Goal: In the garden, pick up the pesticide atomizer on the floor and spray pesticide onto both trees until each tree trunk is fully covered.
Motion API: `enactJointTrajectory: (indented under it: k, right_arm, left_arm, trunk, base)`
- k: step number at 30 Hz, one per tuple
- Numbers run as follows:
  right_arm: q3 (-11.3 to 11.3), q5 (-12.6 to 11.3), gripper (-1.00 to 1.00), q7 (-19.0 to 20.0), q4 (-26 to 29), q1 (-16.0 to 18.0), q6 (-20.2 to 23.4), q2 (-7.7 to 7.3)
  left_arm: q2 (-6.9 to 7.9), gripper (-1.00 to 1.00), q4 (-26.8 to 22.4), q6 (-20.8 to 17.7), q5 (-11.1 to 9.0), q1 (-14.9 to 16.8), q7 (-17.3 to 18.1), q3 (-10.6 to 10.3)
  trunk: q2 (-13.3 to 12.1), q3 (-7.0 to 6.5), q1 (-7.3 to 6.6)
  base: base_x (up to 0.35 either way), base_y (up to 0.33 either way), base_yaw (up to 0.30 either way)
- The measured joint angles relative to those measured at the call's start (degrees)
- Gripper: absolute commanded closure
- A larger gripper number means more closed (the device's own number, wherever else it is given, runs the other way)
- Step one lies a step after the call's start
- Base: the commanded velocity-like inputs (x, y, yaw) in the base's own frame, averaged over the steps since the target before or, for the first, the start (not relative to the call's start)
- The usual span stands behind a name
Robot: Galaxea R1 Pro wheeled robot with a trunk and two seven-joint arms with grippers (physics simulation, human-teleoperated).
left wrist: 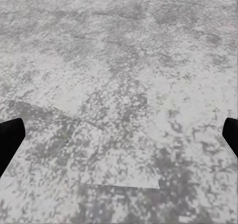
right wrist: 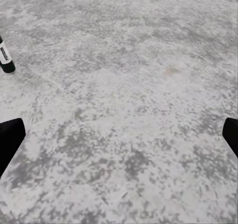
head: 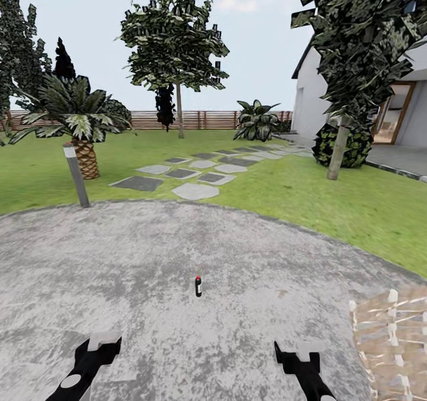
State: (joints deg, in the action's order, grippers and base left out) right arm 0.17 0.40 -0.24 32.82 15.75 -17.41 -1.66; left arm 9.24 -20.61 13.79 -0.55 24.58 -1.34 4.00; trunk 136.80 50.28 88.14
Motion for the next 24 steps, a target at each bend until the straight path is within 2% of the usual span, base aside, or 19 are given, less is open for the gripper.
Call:
enactJointTrajectory:
  k: [18,24]
  right_arm:
    - [0.03,0.00,-1.00,0.01,0.04,0.01,0.00,0.00]
    - [0.00,0.00,-1.00,0.05,0.08,-0.02,0.00,0.00]
  left_arm:
    - [-0.03,-1.00,0.00,0.00,-0.09,-0.01,0.00,0.00]
    - [-0.08,-1.00,0.00,0.00,-0.12,-0.01,0.00,0.01]
  trunk:
    - [0.00,0.00,0.00]
    - [0.00,0.00,0.00]
  base:
    - [0.338,0.000,0.000]
    - [0.338,0.074,0.000]
